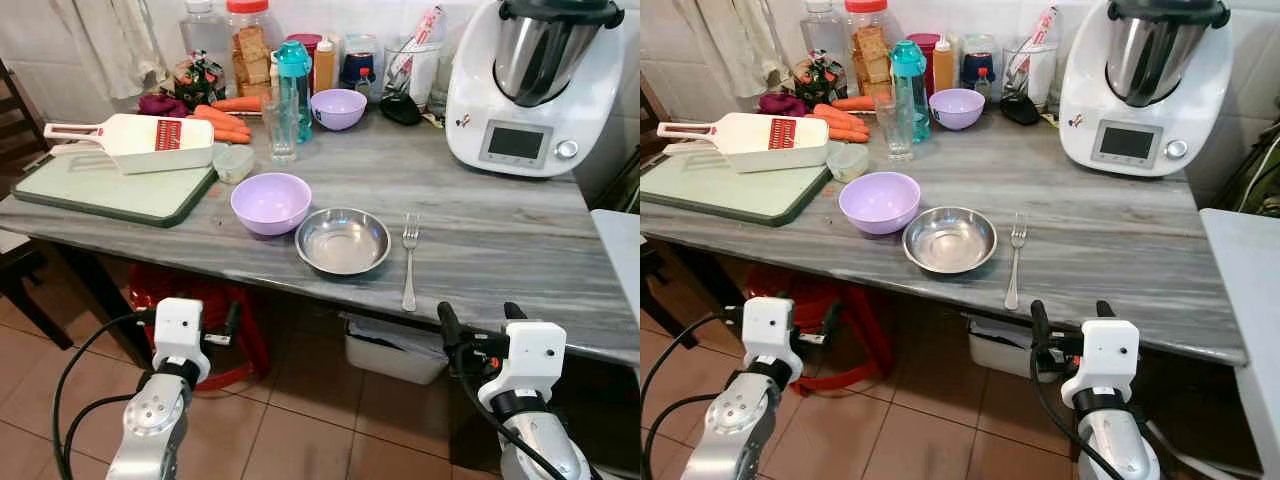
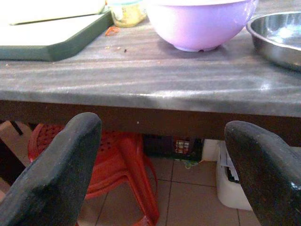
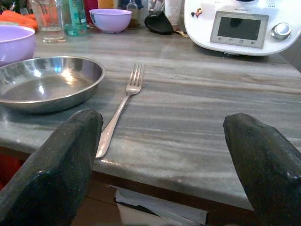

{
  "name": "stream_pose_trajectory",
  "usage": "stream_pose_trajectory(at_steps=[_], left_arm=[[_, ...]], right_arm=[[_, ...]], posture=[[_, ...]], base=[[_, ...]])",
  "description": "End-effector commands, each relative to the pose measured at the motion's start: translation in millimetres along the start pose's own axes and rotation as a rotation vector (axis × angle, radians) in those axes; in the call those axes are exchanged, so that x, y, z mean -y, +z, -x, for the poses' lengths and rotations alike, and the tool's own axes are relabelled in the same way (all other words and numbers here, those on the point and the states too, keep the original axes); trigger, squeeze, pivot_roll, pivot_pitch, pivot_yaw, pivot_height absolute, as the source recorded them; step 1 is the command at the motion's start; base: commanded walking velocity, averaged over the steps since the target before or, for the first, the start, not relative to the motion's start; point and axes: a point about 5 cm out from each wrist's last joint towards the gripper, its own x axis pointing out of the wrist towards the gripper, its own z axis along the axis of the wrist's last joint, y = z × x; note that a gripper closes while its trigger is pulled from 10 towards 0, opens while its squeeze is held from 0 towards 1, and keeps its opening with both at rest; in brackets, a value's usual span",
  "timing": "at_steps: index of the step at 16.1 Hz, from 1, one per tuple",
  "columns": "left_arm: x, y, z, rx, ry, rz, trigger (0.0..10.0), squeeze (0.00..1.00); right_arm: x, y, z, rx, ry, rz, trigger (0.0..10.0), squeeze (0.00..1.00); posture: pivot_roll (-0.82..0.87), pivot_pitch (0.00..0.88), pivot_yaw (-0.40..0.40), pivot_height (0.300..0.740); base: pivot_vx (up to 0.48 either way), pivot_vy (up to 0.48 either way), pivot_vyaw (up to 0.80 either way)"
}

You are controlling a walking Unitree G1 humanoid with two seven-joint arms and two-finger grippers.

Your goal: Setting the table

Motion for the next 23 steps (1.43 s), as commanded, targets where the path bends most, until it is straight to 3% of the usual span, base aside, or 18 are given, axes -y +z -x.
stream_pose_trajectory(at_steps=[1,4,9,15,20,21,23], left_arm=[[-7.2,-5,3.4,-0.012,0.014,-0.001,10.0,0.0],[-4.3,-4,2.2,-0.005,0.014,0.003,10.0,0.0],[19.8,8,-8.8,0.049,-0.06,0.011,10.0,0.0],[36.6,17,-19.3,0.061,-0.12,0.019,10.0,0.0],[34.7,11,-25.0,0.054,-0.075,0.019,10.0,0.0],[38.1,21,-29.1,0.08,-0.075,0.039,10.0,0.0],[38.5,21,-32.4,0.079,-0.093,0.026,10.0,0.0]], right_arm=[[2.3,1,-1.9,0.008,-0.011,0.027,10.0,0.0],[3.1,4,-7.2,0.008,-0.018,0.016,10.0,0.0],[-1.5,12,-20.8,0.056,0.004,0.012,10.0,0.0],[10.0,21,-32.0,0.094,-0.039,0.022,10.0,0.0],[5.7,18,-40.7,0.087,-0.017,0.006,10.0,0.0],[6.9,23,-42.2,0.094,-0.011,-0.005,10.0,0.0],[11.3,22,-42.7,0.092,-0.041,-0.016,10.0,0.0]], posture=[[-0.05,0.0,-0.01,0.74],[-0.06,0.0,-0.013,0.74],[-0.09,0.0,0.017,0.74],[-0.11,0.0,0.035,0.74],[-0.09,0.0,-0.006,0.74],[-0.1,0.0,-0.004,0.74],[-0.1,0.0,0.004,0.74]], base=[[0.0,0.0,0.0],[0.0,0.0,0.0],[0.0,0.0,-0.5],[-0.082,0.0,0.0],[-0.255,0.0,0.0],[-0.262,0.0,0.0],[-0.277,0.0,0.0]])
